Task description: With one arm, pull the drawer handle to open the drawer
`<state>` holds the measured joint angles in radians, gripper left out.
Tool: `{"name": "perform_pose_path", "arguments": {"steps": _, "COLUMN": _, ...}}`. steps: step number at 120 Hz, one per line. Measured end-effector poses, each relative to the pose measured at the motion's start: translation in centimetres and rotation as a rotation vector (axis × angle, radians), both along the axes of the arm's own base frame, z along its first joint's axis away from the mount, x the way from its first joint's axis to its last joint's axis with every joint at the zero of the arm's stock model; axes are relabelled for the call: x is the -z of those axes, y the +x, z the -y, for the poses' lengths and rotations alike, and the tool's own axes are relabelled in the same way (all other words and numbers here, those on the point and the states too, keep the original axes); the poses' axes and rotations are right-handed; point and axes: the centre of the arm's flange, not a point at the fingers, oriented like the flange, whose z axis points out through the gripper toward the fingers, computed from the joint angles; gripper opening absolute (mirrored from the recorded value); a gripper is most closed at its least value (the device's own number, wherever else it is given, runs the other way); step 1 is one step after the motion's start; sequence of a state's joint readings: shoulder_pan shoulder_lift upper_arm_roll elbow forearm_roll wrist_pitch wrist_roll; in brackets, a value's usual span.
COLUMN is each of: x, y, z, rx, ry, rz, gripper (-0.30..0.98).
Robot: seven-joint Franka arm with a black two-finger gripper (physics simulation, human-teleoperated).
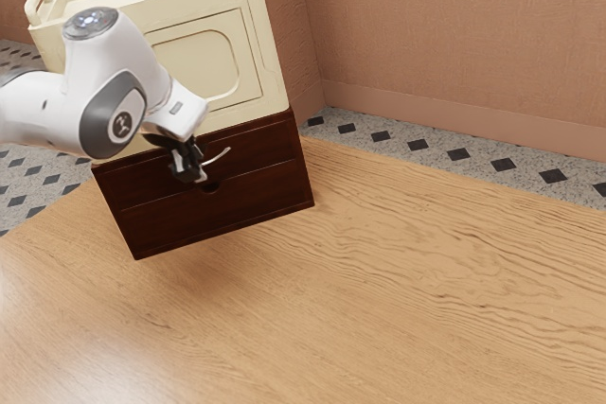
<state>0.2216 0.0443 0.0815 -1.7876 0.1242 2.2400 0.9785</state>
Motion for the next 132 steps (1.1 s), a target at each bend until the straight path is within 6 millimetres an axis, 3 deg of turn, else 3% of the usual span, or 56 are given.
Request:
{"name": "perform_pose_path", "arguments": {"steps": 48, "x": 0.4, "y": -0.4, "z": -0.2, "rx": -0.03, "ry": -0.01, "rz": 0.003, "gripper": 0.06}}
{"name": "perform_pose_path", "arguments": {"steps": 132, "x": 0.8, "y": -3.1, "z": 4.1, "rx": -0.006, "ry": -0.065, "rz": -0.008, "gripper": 0.05}}
